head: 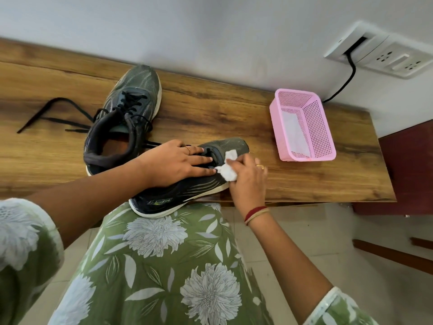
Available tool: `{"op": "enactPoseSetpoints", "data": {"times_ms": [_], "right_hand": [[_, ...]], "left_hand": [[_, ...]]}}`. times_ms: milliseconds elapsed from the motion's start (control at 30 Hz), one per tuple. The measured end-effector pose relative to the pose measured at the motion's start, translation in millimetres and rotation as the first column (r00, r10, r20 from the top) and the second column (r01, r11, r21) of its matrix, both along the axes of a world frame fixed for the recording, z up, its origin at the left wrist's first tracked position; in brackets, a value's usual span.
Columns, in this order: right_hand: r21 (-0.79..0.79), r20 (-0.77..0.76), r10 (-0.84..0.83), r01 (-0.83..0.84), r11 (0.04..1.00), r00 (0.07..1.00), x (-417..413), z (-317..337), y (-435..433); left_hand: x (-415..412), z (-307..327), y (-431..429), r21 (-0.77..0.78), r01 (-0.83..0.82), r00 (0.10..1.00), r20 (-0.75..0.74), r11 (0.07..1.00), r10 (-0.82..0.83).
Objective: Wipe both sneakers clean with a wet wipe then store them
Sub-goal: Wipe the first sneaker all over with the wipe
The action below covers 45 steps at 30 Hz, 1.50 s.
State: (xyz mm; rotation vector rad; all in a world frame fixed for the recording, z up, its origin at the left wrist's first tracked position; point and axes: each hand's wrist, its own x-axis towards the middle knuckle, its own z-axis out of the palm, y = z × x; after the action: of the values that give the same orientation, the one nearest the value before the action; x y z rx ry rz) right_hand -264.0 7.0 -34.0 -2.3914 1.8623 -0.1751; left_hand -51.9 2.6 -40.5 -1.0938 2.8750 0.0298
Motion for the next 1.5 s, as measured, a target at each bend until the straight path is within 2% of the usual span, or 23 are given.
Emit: {"op": "enactPoseSetpoints", "data": {"times_ms": [100, 200, 267, 433, 467, 500, 533, 567, 600, 633, 700, 733, 767, 800, 833, 867, 900, 1067, 1200, 1267, 1367, 1433, 1500], "right_hand": [[0.016, -0.039, 0.076, -0.076, 0.997, 0.996, -10, 0, 8], [-0.040, -0.088, -0.035, 0.032, 0.999, 0.996, -18, 3, -4], [0.030, 0.002, -0.092, 0.092, 0.995, 0.996, -4, 4, 4], [0.310, 0.270, -0.109, 0.021, 0.950, 0.957, -8, 2, 17], [0.418, 0.371, -0.235, 0.064, 0.906, 0.898, -15, 7, 14], [0.493, 0.483, -0.402, 0.137, 0.859, 0.778, -23, 13, 10], [0.528, 0.597, -0.543, 0.221, 0.820, 0.590, -31, 19, 6], [0.534, 0.684, -0.615, 0.304, 0.789, 0.393, -39, 25, 1], [0.514, 0.740, -0.616, 0.362, 0.777, 0.270, -43, 31, -4], [0.486, 0.773, -0.593, 0.392, 0.781, 0.225, -44, 32, -10], [0.451, 0.792, -0.558, 0.380, 0.808, 0.246, -37, 30, -22], [0.433, 0.781, -0.542, 0.357, 0.828, 0.310, -29, 25, -25], [0.388, 0.739, -0.505, 0.333, 0.860, 0.445, -21, 19, -26], [0.333, 0.635, -0.443, 0.293, 0.896, 0.633, -13, 14, -25], [0.275, 0.458, -0.348, 0.242, 0.931, 0.818, -7, 9, -22], [0.209, 0.278, -0.240, 0.186, 0.960, 0.930, -3, 5, -17], [0.155, 0.143, -0.164, 0.142, 0.978, 0.976, -1, 3, -13], [0.073, -0.064, -0.033, 0.037, 0.997, 0.997, 7, 4, 14], [-0.137, -0.270, -0.023, -0.015, 0.990, 0.963, -10, 1, -6], [-0.123, -0.271, -0.048, 0.015, 0.992, 0.961, -8, 1, -11], [0.039, -0.115, 0.013, -0.008, 0.999, 0.993, 4, -2, 5], [-0.027, -0.143, 0.079, -0.084, 0.996, 0.987, 0, -5, 11], [-0.170, -0.291, 0.087, -0.141, 0.975, 0.953, -12, -4, 0]], "left_hand": [[-1, -1, 1, -0.001, -0.012, 1.000, -0.006, 1.000, 0.012], [-2, 0, 4, -0.019, -0.011, 1.000, 0.004, 1.000, 0.011], [-1, -2, 2, -0.018, -0.009, 1.000, 0.026, 1.000, 0.009], [-8, -4, 3, -0.062, 0.026, 0.998, 0.067, 0.998, -0.022], [-8, -3, 5, -0.032, 0.045, 0.996, 0.079, 0.998, -0.042], [-6, 0, 6, -0.004, 0.038, 0.997, 0.063, 0.999, -0.038], [-5, 1, 5, -0.011, 0.027, 0.999, 0.028, 1.000, -0.027], [-3, 1, 3, -0.026, 0.008, 1.000, 0.016, 1.000, -0.007], [-1, -1, 1, -0.030, -0.008, 1.000, 0.010, 1.000, 0.008], [1, -5, 0, -0.022, -0.020, 1.000, 0.010, 1.000, 0.020], [0, -8, 0, -0.027, -0.028, 1.000, -0.007, 0.999, 0.028], [0, -10, 0, -0.034, -0.029, 1.000, -0.009, 0.999, 0.029], [-1, -9, 1, -0.038, -0.021, 1.000, -0.005, 0.999, 0.021], [-2, -8, 2, -0.048, -0.004, 1.000, -0.012, 0.999, 0.003], [-3, -7, 4, -0.060, 0.007, 1.000, -0.016, 0.998, -0.008], [-3, -7, 4, -0.077, 0.011, 1.000, -0.025, 0.997, -0.013], [-4, -7, 3, -0.087, 0.008, 1.000, -0.018, 0.996, -0.010], [-3, -8, 0, -0.088, 0.010, 1.000, -0.024, 0.996, -0.013], [-4, -4, 4, -0.097, -0.005, 1.000, -0.028, 0.995, 0.003], [-4, -5, 3, -0.097, -0.004, 0.999, -0.039, 0.995, 0.000], [-3, -9, 2, -0.103, -0.004, 1.000, -0.018, 0.995, 0.002], [-4, -9, 3, -0.092, -0.010, 1.000, -0.015, 0.996, 0.008], [-4, -9, 4, -0.105, -0.003, 1.000, -0.009, 0.995, 0.002]]}}
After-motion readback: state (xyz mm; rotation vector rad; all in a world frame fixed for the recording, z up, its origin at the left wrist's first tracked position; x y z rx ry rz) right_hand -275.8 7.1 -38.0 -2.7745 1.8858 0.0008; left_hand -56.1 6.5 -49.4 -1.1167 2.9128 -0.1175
